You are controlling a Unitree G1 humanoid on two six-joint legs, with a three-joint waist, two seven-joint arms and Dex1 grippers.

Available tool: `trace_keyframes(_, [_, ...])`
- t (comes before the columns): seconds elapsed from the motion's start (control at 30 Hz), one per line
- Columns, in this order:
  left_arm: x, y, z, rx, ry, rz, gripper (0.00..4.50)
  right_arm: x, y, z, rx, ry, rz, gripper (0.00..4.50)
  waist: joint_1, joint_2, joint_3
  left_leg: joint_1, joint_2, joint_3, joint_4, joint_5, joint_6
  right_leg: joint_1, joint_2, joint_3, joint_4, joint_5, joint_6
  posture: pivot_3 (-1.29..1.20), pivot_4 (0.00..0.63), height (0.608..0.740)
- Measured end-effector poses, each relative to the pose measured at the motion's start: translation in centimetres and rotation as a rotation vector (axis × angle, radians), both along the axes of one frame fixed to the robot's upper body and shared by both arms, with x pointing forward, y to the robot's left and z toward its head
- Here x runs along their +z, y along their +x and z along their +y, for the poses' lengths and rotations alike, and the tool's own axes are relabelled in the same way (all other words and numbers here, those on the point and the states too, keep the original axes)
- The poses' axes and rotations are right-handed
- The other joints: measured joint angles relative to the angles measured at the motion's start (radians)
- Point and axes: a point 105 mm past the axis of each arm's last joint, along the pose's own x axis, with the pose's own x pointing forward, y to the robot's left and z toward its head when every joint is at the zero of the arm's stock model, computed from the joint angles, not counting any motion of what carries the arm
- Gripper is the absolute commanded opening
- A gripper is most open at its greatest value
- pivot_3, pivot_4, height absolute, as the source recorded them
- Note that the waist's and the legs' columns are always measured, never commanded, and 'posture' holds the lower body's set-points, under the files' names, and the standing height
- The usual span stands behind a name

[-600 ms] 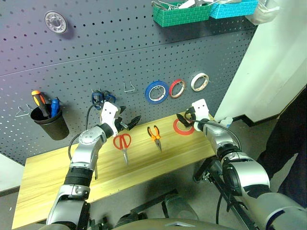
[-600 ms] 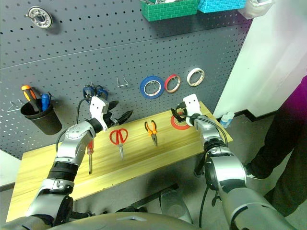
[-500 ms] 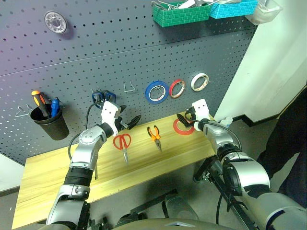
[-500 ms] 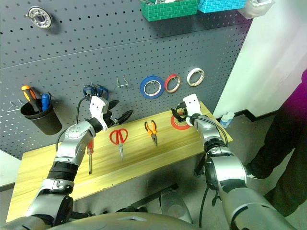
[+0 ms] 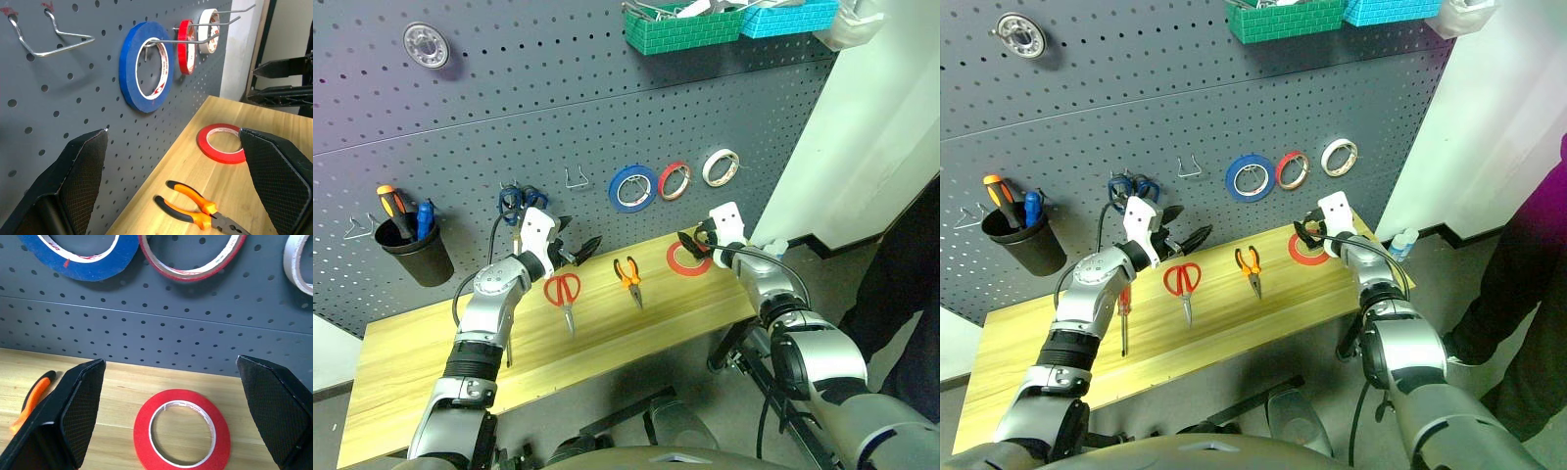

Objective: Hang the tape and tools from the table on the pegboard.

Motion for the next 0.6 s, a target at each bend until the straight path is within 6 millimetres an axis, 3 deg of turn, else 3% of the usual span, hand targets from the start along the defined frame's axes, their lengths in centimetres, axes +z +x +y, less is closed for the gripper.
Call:
trace_keyframes(0.4, [-0.6, -1.4, 0.2, 0.000, 0.004, 0.027, 4.47, -1.1, -0.8, 0.1, 0.031, 0.007, 0.030, 4.50, 0.003, 0.000, 0.000, 0.000, 0.000, 0.000, 0.000, 0.000, 0.000, 0.000, 0.000, 0.000, 0.000, 0.000, 0.000, -0.28, 0.000, 0.740])
trace_keyframes(0.6, [-0.8, -3.2, 0.3, -0.025, -0.025, 0.089, 4.47, -1.9, -1.4, 0.2, 0.056, 0.012, 0.050, 4.50, 0.010, 0.000, 0.001, 0.000, 0.000, 0.000, 0.000, -0.001, -0.002, 0.000, 0.000, 0.000, 0.000, 0.000, 0.000, -0.25, 0.061, 0.740])
